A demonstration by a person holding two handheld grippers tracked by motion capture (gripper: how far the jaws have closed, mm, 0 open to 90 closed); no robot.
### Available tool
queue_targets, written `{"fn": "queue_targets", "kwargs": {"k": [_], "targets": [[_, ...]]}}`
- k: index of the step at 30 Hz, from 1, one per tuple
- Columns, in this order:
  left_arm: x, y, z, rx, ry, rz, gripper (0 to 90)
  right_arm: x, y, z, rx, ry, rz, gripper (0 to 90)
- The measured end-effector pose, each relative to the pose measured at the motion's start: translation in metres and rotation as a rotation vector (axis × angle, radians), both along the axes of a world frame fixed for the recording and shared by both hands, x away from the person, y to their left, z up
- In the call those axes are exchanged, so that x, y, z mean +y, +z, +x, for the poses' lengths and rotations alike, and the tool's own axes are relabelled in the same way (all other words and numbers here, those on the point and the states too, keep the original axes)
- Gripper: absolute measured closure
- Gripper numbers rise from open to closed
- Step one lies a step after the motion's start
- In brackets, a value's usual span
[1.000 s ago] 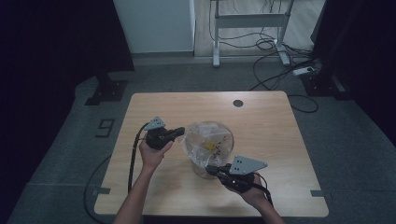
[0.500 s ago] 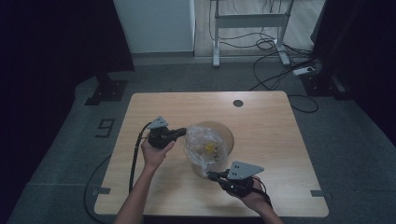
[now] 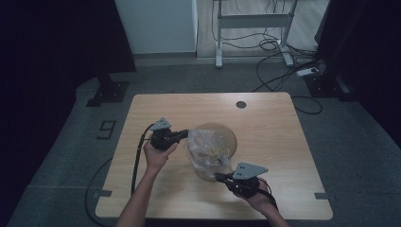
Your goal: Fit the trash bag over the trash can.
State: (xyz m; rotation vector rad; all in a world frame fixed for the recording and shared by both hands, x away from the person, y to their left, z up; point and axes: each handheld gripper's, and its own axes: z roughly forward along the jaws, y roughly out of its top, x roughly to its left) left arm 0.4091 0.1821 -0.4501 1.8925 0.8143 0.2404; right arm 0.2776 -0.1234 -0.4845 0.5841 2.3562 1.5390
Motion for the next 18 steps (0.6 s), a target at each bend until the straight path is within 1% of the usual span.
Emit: {"fn": "queue_targets", "kwargs": {"k": [1, 4, 7, 9, 11, 13, 14, 16, 18], "targets": [[0.0, 0.0, 0.0, 0.0, -0.001, 0.0, 89.9, -0.001, -0.001, 0.001, 0.0, -0.003, -0.003, 89.2], [0.0, 0.0, 0.0, -0.001, -0.001, -0.002, 89.9, -0.004, -0.005, 0.003, 0.013, -0.004, 0.013, 89.2], [0.001, 0.0, 0.0, -0.003, 0.0, -0.001, 90.0, -0.004, -0.005, 0.002, 0.016, 0.007, 0.026, 88.3], [0.001, 0.0, -0.001, -0.004, 0.001, -0.002, 89.9, -0.005, -0.001, -0.002, 0.011, 0.023, 0.05, 78.6], [0.001, -0.001, -0.001, -0.005, 0.002, -0.004, 89.9, -0.007, 0.004, -0.008, -0.011, 0.018, 0.075, 71.1], [0.001, -0.001, -0.001, -0.008, 0.003, -0.006, 89.9, -0.01, 0.012, -0.015, -0.047, 0.006, 0.1, 64.2], [0.001, -0.001, -0.002, -0.009, 0.003, -0.006, 89.9, -0.012, 0.017, -0.019, -0.064, -0.002, 0.113, 62.2], [0.002, -0.001, -0.002, -0.012, 0.002, -0.006, 90.0, -0.016, 0.024, -0.024, -0.082, -0.011, 0.141, 60.0], [0.002, 0.0, -0.003, -0.015, 0.001, -0.008, 89.9, -0.02, 0.033, -0.028, -0.107, -0.028, 0.167, 59.1]]}}
